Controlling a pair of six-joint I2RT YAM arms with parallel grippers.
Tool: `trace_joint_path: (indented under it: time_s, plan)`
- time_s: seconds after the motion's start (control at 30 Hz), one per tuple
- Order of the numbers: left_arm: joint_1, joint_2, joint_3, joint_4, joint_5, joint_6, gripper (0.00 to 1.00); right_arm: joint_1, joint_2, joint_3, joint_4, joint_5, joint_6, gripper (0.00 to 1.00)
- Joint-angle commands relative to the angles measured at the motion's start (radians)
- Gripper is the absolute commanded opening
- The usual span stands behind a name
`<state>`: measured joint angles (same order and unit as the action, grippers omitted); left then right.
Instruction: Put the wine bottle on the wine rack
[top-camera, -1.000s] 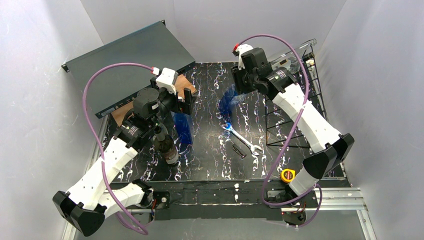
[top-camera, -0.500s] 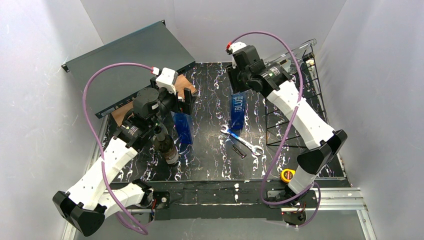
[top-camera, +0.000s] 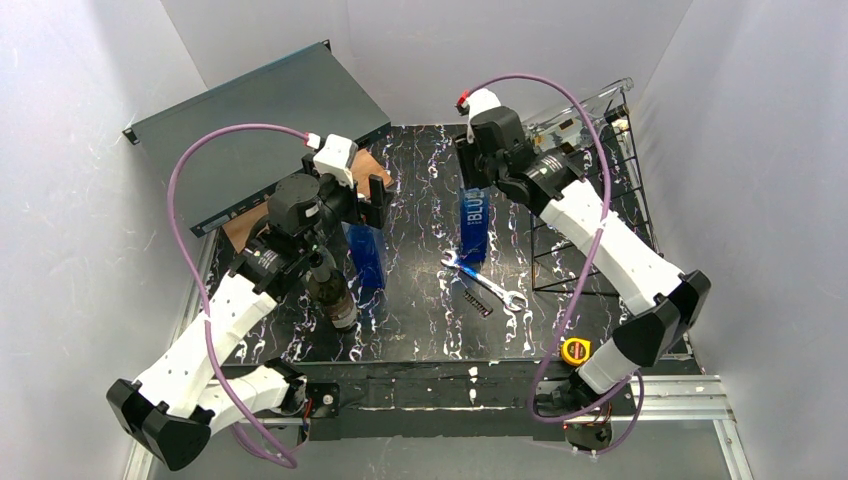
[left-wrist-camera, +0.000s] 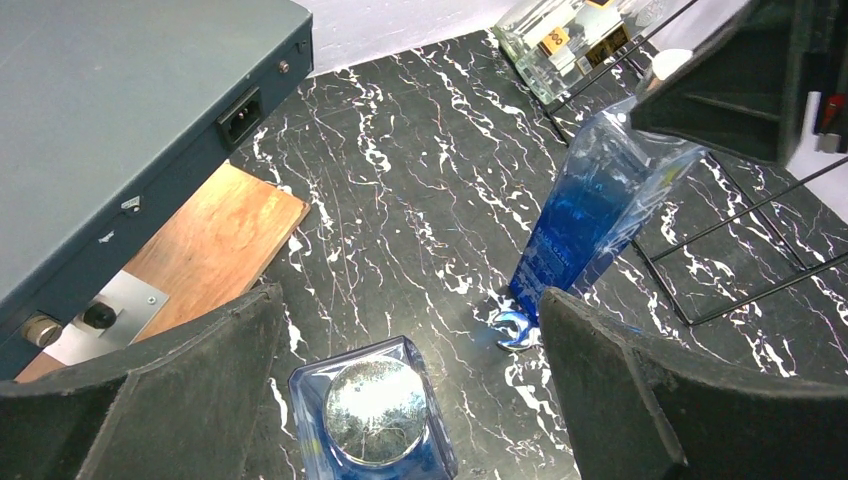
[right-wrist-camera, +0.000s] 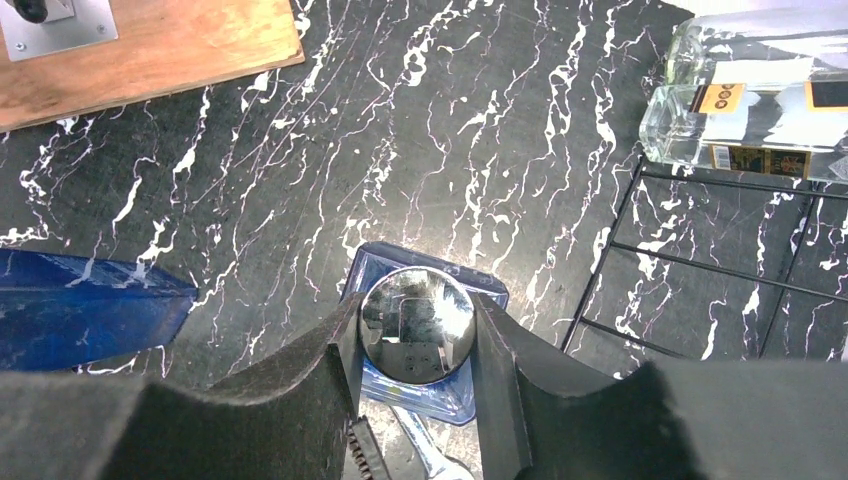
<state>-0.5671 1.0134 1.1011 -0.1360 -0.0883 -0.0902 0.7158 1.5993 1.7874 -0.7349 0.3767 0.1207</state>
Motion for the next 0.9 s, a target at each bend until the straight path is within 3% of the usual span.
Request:
trace_joint_path:
  time_s: [0.0, 0.1, 0.27, 0.87]
  plan:
    - [-0.004, 0.011, 0.037, 0.007, 0.011, -0.007, 0.99, 0.001, -0.104, -0.132, 0.102, 0.031, -0.02, 0.01]
    - [-0.004, 0.011, 0.04, 0.001, 0.01, -0.007, 0.99, 0.001, -0.168, -0.226, 0.14, -0.023, -0.054, 0.01]
    - [-0.004, 0.001, 0.041, 0.002, 0.016, -0.009, 0.99, 0.001, -0.241, -0.333, 0.184, -0.036, -0.079, 0.14]
    - [-0.004, -0.004, 0.037, 0.007, 0.018, -0.019, 0.99, 0.0, -0.253, -0.241, 0.121, -0.084, -0.042, 0.7]
